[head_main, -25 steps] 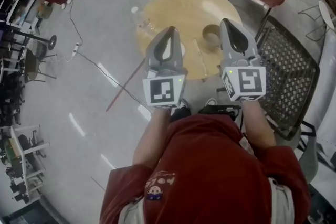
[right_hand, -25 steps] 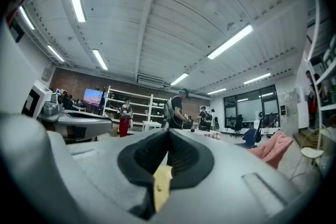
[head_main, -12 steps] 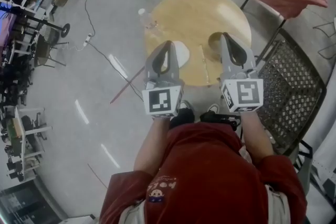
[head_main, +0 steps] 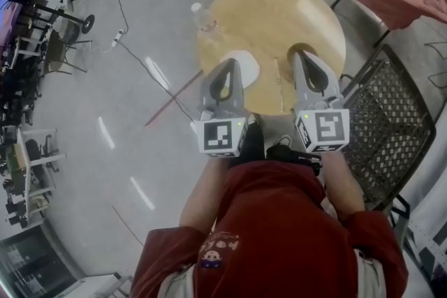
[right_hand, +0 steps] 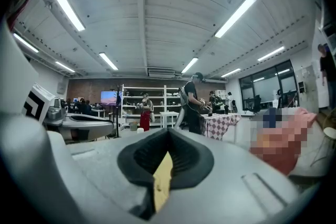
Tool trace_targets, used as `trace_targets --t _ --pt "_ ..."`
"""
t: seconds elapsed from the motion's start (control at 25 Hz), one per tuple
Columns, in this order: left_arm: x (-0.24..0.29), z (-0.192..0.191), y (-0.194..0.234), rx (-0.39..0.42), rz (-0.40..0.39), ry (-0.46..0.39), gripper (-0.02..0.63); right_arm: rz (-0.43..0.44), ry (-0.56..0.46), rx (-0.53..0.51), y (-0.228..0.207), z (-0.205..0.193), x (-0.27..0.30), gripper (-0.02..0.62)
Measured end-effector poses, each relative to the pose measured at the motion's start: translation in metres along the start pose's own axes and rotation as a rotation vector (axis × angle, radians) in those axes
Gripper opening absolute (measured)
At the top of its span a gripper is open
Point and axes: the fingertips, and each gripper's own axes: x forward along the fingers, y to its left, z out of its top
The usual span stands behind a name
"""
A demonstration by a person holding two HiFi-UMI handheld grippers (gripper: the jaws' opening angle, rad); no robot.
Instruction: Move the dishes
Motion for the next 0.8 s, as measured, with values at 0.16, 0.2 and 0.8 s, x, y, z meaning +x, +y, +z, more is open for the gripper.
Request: trace_targets --t 0.16,0.2,0.8 --pt "0.008 -0.011 0.014 0.002 -0.006 0.016 0.006 -0.005 0.040 -0.004 0.003 -0.012 0.018 0.002" --pt "0.011 -0.015 0.019 0.006 -0.009 0.019 0.006 -0.006 0.052 -0.005 0.004 -0.016 0.024 0.002" --pt "0.031 -0.111 0.057 -0.014 -0.061 0.228 0.021 0.000 0.322 0.023 0.041 -0.109 0.082 0.003"
